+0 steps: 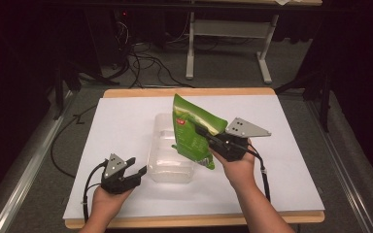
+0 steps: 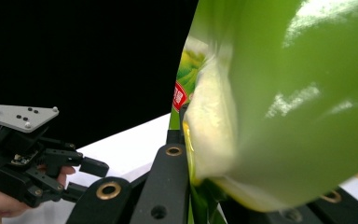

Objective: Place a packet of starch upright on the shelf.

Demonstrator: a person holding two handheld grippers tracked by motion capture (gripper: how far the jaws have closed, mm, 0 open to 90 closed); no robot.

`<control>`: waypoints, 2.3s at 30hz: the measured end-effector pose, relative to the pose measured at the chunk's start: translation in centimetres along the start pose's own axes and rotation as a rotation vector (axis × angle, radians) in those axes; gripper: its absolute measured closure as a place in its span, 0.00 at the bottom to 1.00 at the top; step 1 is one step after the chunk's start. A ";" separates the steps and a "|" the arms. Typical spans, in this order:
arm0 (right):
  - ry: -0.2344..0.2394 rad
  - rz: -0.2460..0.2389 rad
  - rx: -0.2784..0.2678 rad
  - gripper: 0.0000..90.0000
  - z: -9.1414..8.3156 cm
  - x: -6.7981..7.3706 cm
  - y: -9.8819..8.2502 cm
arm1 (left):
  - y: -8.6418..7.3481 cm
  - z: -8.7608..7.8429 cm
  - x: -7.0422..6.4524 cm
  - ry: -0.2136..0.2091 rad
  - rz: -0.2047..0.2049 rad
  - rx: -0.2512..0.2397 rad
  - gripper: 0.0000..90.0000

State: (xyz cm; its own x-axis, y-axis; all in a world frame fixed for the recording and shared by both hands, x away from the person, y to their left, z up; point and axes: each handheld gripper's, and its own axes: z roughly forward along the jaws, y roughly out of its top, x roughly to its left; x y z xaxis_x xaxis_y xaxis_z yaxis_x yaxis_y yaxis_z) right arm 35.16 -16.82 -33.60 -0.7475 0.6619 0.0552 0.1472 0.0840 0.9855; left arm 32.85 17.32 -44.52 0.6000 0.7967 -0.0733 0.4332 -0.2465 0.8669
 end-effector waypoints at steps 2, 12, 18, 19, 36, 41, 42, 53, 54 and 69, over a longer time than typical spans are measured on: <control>0.016 -0.003 0.004 1.00 0.7 0.2 0.1 | 0.0 0.0 0.1 -0.011 -0.012 -0.002 0.49; 0.074 -0.029 0.036 1.00 3.9 0.8 -0.3 | 0.0 0.1 -0.2 -0.024 -0.011 -0.002 0.50; 0.110 -0.038 0.053 1.00 5.1 0.8 -0.7 | 0.0 0.2 -0.3 -0.029 -0.008 0.000 0.50; 0.126 -0.038 0.057 1.00 5.5 0.8 -0.8 | 0.0 0.2 -0.3 -0.029 -0.008 0.000 0.50; 0.250 -0.013 0.076 1.00 6.3 -0.2 -1.2 | 0.0 0.2 -0.3 -0.032 -0.009 -0.002 0.50; 0.270 -0.007 0.079 1.00 6.8 -0.8 -1.3 | 0.0 0.2 -0.3 -0.033 -0.012 -0.002 0.50; 0.273 -0.010 0.082 1.00 7.0 -0.9 -1.4 | 0.0 0.2 -0.3 -0.033 -0.012 -0.002 0.50; 0.297 -0.008 0.074 1.00 7.9 -1.3 -2.3 | 0.0 0.2 -0.2 -0.032 -0.024 -0.001 0.51; 0.298 -0.001 0.071 1.00 7.8 -1.3 -2.4 | 0.0 0.2 -0.2 -0.032 -0.025 -0.001 0.51; 0.305 -0.004 0.075 1.00 7.8 -1.0 -3.0 | 0.0 0.2 -0.2 -0.029 -0.025 0.000 0.51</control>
State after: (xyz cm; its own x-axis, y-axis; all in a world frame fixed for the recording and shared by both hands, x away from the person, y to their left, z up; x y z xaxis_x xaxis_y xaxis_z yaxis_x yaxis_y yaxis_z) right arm 40.55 -11.93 -37.83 -0.9064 0.4083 0.1083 0.1830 0.1483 0.9719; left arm 32.86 17.02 -44.62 0.6080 0.7865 -0.1089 0.4479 -0.2266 0.8649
